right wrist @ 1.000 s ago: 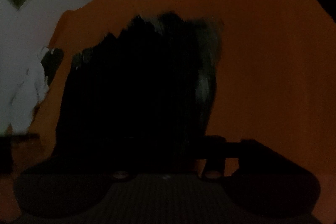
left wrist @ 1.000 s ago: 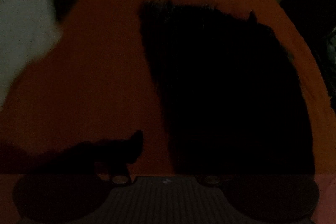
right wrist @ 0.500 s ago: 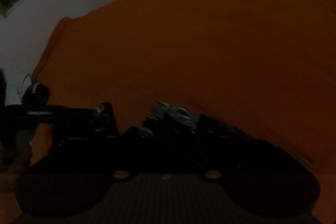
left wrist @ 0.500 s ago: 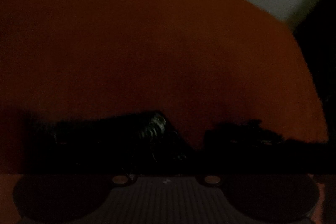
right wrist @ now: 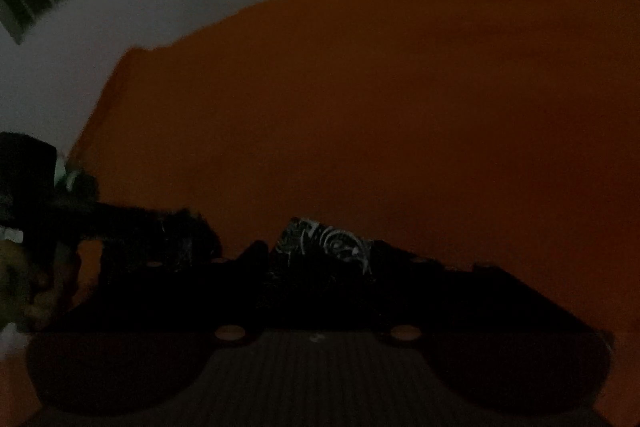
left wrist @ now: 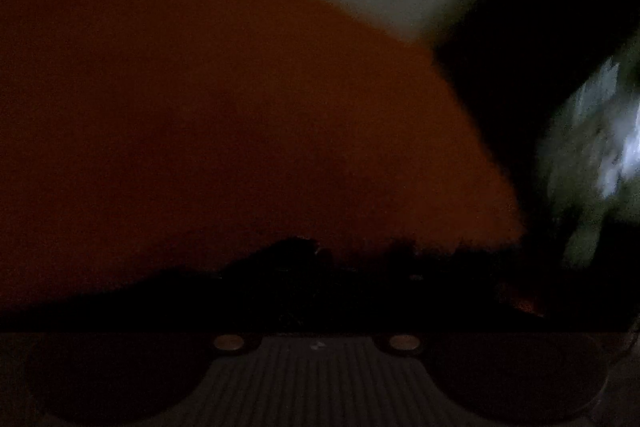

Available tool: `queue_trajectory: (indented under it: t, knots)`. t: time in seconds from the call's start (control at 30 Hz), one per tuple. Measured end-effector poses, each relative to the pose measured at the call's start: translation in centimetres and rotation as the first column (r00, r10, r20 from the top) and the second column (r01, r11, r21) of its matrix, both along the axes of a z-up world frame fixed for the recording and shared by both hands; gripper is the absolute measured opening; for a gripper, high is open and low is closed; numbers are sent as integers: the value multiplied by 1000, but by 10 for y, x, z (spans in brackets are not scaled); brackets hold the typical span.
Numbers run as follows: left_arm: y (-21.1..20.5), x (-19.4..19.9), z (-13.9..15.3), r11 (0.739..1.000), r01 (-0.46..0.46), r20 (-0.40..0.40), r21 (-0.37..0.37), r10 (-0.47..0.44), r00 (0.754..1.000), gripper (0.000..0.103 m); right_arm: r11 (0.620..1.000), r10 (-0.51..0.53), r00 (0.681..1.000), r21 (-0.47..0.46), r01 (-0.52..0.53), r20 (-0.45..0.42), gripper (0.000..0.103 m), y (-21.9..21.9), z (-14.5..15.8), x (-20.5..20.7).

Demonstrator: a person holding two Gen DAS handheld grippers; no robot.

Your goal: Fold clothes

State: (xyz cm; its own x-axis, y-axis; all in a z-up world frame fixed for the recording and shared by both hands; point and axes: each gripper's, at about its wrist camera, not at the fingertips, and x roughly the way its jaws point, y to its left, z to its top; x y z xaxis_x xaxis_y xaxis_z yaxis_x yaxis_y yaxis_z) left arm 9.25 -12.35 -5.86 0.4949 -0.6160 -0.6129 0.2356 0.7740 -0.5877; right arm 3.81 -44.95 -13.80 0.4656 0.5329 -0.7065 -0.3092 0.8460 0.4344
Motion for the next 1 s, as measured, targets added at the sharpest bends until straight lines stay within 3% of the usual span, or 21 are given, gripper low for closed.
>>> queue_trajectory:
  t: [0.03, 0.07, 0.1, 0.23, 0.37, 0.47, 0.5, 0.57, 0.63, 0.67, 0.7, 0.73, 0.8, 0.87, 0.93, 1.0]
  knots:
    - [7, -4, 6, 998, -62, 2, -34, 62, 998, 39, 1000, -10, 1000, 14, 10, 13, 61, -3, 1, -3]
    - [15, -3, 8, 994, -99, 1, -52, 99, 995, 79, 1000, -11, 1000, 21, 11, 20, 61, -2, 1, -6]
    - [21, -4, 11, 993, -109, 7, -38, 109, 994, 103, 1000, -13, 1000, 28, 12, 27, 62, -1, 1, -9]
    - [51, -34, 32, 981, -122, 63, 148, 113, 992, 100, 997, 28, 998, 66, -32, 57, 62, 16, 3, -21]
    - [101, -98, 36, 922, -177, 115, 344, 146, 983, 102, 985, 145, 985, 79, -153, 94, 66, 59, 7, -34]
    - [138, -138, 15, 878, -206, 85, 432, 188, 978, 99, 966, 257, 961, -54, -252, 106, 68, 117, -1, -44]
    - [148, -147, 7, 875, -211, 61, 436, 205, 977, 94, 956, 285, 952, -111, -273, 114, 68, 137, -5, -49]
    - [161, -156, -8, 896, -213, 21, 390, 223, 975, 92, 926, 333, 935, -231, -299, 125, 68, 177, -19, -59]
    - [164, -161, -10, 904, -208, 26, 374, 214, 976, 91, 876, 376, 917, -373, -306, 131, 58, 210, -38, -67]
    - [165, -161, -8, 901, -207, 36, 380, 209, 977, 88, 842, 372, 919, -464, -276, 128, 33, 223, -49, -68]
    - [167, -160, -6, 899, -206, 46, 386, 204, 978, 83, 823, 340, 931, -521, -227, 130, 3, 226, -55, -65]
    - [169, -160, -5, 899, -207, 55, 386, 202, 978, 82, 812, 297, 944, -558, -171, 143, 4, 226, -60, -62]
    - [176, -162, -12, 906, -221, 64, 362, 212, 975, 77, 884, 109, 972, -468, 2, 210, 4, 193, -46, -46]
    - [175, -162, -24, 909, -225, 58, 350, 219, 974, 76, 928, -70, 980, -348, 132, 186, 4, 152, -40, -33]
    - [171, -162, -25, 905, -224, 61, 362, 216, 974, 70, 897, -140, 972, -391, 206, 191, 6, 134, -46, -23]
    - [167, -166, -19, 913, -224, 66, 341, 215, 974, 35, 908, -125, 976, -375, 186, 180, 11, 125, -49, -20]
